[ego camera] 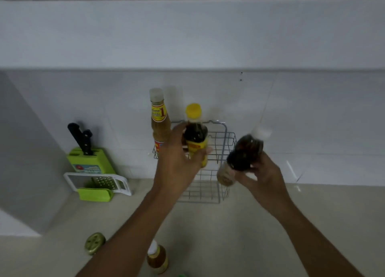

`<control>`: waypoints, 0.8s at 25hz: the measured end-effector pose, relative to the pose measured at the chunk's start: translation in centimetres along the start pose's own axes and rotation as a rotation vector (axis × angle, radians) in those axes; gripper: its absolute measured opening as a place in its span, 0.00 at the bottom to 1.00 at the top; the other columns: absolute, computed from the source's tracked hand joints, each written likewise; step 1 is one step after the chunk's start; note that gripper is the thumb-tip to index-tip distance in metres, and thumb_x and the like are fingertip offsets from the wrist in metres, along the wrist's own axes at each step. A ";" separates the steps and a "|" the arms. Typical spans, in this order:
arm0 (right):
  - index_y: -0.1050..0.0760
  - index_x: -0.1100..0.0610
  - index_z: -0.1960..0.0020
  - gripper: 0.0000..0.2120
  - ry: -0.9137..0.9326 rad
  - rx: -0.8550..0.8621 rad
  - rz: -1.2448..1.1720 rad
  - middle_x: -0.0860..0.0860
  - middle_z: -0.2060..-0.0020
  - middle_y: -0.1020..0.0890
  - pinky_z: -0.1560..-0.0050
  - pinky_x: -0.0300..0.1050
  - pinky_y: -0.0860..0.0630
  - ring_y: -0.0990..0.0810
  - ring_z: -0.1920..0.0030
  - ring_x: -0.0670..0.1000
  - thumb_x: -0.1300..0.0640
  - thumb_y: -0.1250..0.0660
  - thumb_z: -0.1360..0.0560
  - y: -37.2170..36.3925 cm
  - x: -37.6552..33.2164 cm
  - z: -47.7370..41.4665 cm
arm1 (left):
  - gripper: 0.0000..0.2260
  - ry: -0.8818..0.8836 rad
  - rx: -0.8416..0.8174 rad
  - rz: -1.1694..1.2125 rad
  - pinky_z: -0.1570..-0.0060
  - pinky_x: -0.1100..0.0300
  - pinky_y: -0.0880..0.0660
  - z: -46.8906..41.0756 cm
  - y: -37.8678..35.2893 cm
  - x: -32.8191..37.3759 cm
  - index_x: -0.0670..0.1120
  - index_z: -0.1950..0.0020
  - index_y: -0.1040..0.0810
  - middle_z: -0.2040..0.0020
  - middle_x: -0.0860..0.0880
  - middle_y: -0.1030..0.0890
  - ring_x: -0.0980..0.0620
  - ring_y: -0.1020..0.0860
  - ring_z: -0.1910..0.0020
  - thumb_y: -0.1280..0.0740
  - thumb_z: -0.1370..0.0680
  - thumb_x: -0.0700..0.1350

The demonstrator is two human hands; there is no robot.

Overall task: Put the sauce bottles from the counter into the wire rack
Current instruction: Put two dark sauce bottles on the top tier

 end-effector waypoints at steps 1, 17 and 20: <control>0.22 0.45 0.43 0.24 0.040 0.010 -0.037 0.44 0.49 0.13 0.48 0.39 0.18 0.14 0.49 0.45 0.62 0.19 0.32 -0.1 -1.9 -1.8 | 0.27 -0.027 0.047 0.006 0.55 0.76 0.24 -1.6 0.6 0.2 0.58 0.37 0.27 0.48 0.60 0.20 0.65 0.20 0.52 0.21 0.32 0.48; 0.23 0.53 0.37 0.27 0.029 -0.175 0.192 0.48 0.49 0.16 0.50 0.41 0.20 0.17 0.47 0.49 0.66 0.21 0.33 -6.0 0.6 -11.3 | 0.25 -0.045 -0.034 -0.159 0.44 0.57 0.23 -5.2 -4.0 -6.5 0.46 0.35 0.27 0.42 0.47 0.20 0.49 0.21 0.44 0.23 0.29 0.44; 0.22 0.49 0.35 0.28 0.016 -0.254 0.193 0.47 0.46 0.15 0.44 0.48 0.19 0.16 0.45 0.48 0.57 0.19 0.33 -5.9 1.1 -11.2 | 0.22 -0.066 -0.062 -0.196 0.44 0.53 0.21 -5.2 -3.6 -5.9 0.47 0.36 0.27 0.43 0.48 0.19 0.49 0.20 0.45 0.26 0.26 0.50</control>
Point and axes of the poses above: each hand's wrist, its own z-axis away from the middle knuckle, its own y-axis out of the back of the hand, x = y × z, the point moved 8 cm from there along -z, towards the middle knuckle
